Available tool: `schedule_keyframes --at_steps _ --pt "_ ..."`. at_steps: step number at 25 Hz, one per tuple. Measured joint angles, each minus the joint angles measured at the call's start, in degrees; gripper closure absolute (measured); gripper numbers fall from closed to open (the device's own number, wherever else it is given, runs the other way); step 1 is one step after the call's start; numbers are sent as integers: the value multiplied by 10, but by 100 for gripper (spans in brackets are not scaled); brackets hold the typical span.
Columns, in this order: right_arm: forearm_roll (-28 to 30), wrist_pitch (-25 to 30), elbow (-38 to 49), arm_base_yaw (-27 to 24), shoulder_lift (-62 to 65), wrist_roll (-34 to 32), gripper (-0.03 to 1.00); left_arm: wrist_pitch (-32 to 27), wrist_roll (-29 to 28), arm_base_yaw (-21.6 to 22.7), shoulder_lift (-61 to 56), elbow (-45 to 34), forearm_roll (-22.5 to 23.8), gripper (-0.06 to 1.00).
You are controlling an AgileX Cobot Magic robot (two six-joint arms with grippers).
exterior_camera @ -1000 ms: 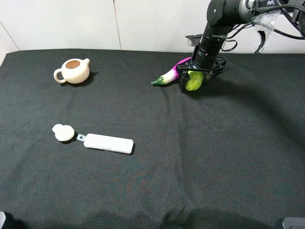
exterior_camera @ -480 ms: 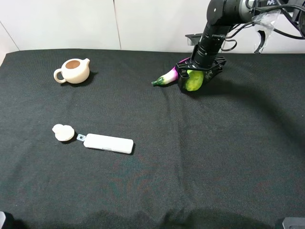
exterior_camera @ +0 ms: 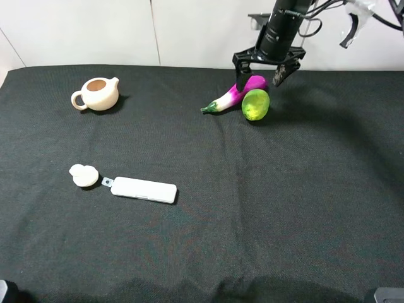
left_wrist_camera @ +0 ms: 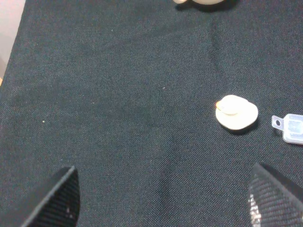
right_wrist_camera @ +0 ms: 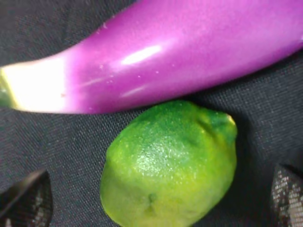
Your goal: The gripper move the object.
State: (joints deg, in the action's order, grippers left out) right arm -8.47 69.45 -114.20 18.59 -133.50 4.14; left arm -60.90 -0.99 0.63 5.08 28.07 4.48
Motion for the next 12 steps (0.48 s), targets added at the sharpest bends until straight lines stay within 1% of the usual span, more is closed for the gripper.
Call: schedule_keyframes --at_steps 3,8,12 --pt "17 4 0 -3 20 -3 27 0 0 0 0 0 0 18" --pt "61 6 0 -4 78 -9 27 0 0 0 0 0 0 18" --pt "75 6 5 -19 132 -10 27 0 0 0 0 0 0 18"
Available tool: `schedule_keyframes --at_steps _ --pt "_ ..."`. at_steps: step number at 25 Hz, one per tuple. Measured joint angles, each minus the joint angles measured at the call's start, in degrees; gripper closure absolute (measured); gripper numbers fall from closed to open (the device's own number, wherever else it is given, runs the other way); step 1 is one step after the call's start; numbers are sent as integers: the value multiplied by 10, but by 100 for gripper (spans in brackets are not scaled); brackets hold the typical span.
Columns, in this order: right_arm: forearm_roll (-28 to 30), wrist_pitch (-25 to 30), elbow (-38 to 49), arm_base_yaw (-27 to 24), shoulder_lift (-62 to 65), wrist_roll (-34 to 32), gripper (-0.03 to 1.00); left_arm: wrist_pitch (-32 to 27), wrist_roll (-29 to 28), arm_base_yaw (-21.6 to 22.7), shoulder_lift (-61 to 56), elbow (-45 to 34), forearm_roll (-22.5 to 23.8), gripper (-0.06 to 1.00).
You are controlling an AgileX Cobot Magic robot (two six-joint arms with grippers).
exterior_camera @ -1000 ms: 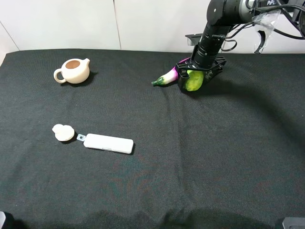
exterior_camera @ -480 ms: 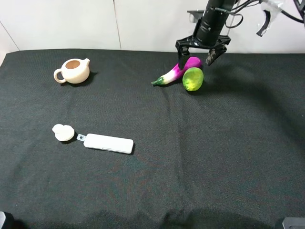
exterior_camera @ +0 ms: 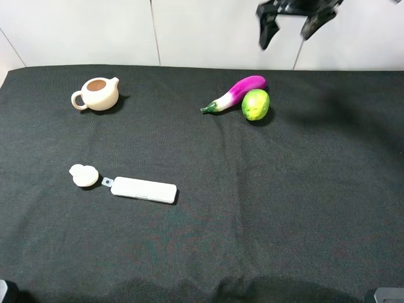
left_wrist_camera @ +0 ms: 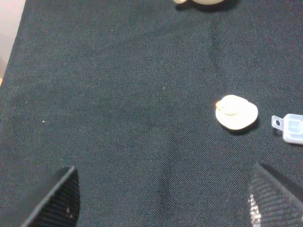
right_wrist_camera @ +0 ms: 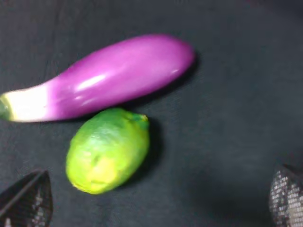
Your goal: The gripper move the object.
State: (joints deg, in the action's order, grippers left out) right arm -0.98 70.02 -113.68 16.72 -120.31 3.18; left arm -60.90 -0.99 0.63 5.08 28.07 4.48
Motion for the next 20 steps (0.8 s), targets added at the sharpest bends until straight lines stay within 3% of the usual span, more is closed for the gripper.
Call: schedule_keyframes --at_steps 20 --pt "41 1 348 -161 339 7 27 0 1 0 0 0 0 18"
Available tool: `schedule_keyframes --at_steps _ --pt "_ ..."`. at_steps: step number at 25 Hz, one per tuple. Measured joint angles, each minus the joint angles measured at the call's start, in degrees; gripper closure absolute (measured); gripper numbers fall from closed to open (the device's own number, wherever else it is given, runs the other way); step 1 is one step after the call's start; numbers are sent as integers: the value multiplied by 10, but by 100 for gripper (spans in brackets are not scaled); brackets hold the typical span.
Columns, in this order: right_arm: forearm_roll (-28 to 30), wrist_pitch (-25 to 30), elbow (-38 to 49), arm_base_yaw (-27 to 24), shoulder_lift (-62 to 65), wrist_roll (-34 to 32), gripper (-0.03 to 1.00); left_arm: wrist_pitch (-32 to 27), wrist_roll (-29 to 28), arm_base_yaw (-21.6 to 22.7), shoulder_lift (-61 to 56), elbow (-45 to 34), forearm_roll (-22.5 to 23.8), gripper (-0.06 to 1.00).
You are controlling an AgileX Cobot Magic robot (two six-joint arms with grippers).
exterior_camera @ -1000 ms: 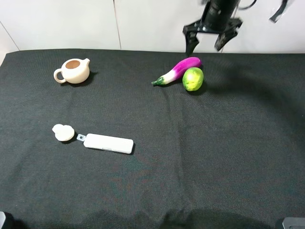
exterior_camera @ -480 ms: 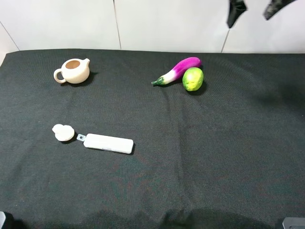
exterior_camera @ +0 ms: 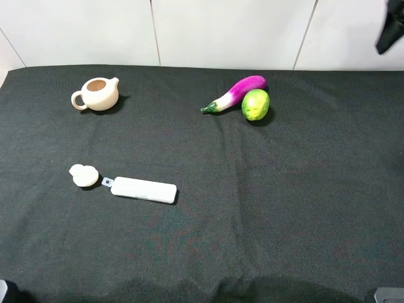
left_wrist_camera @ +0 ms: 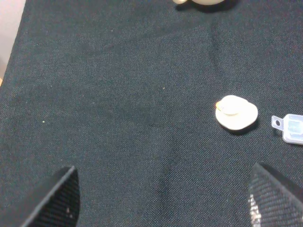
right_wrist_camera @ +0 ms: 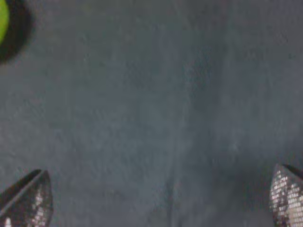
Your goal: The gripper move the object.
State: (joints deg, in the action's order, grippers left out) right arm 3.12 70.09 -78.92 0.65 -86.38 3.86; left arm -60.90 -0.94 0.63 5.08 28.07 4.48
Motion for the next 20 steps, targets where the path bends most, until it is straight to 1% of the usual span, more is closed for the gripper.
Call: schedule_keyframes --at_steps 8,16,20 --pt "3 -1 172 -50 158 -2 27 0 0 0 0 0 0 18" --pt "7 -40 339 -50 325 -26 27 0 0 0 0 0 0 18" --pt "-2 -44 407 -50 400 -39 27 0 0 0 0 0 0 18"
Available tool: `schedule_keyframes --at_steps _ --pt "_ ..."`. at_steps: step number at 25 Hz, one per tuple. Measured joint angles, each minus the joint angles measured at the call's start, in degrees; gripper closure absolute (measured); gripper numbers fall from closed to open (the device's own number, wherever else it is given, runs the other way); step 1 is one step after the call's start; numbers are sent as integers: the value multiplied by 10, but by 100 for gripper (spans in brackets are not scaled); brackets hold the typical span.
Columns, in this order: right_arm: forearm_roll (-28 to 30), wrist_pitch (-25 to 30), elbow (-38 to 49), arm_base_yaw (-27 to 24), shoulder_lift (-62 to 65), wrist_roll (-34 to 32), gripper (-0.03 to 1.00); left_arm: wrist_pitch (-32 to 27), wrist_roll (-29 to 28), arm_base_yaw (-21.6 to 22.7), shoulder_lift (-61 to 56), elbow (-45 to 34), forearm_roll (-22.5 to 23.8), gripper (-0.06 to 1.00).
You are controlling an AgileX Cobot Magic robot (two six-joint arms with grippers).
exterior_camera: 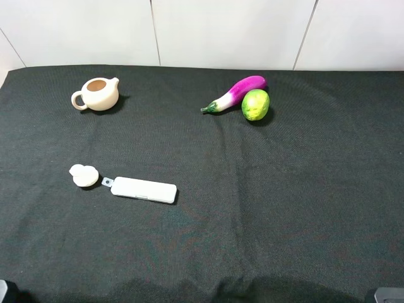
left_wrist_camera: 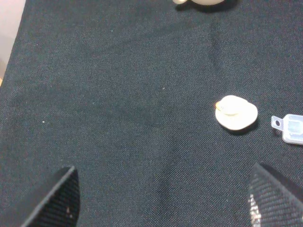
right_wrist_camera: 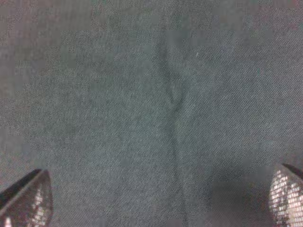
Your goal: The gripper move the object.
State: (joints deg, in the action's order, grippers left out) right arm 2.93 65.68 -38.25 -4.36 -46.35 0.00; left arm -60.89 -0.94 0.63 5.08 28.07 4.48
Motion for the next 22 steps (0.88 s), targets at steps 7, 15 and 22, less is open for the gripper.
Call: schedule_keyframes --at_steps 7,15,22 --pt "-16 -30 76 0 171 6 27 0 0 0 0 0 0 18" --pt "-20 -38 78 0 339 17 27 0 0 0 0 0 0 18" --pt "-34 -65 98 0 412 17 27 0 0 0 0 0 0 18"
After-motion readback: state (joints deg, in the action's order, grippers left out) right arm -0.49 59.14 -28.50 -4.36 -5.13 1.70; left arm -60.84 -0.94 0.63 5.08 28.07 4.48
